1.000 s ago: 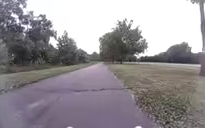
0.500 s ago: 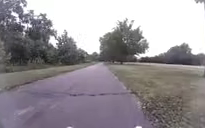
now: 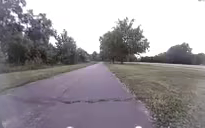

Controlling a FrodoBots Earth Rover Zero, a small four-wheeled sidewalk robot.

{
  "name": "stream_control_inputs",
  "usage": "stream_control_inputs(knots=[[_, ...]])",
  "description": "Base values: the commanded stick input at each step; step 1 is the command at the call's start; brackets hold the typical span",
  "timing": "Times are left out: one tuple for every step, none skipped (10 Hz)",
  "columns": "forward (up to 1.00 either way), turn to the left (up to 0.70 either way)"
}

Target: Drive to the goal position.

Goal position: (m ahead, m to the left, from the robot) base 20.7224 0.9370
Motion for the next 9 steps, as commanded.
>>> stream_control_inputs(knots=[[0.68, 0.0], [0.68, 0.0], [0.68, 0.0], [0.68, 0.0], [0.68, 0.0], [0.68, 0.0], [0.68, 0.0], [0.68, 0.0], [0.68, 0.0]])
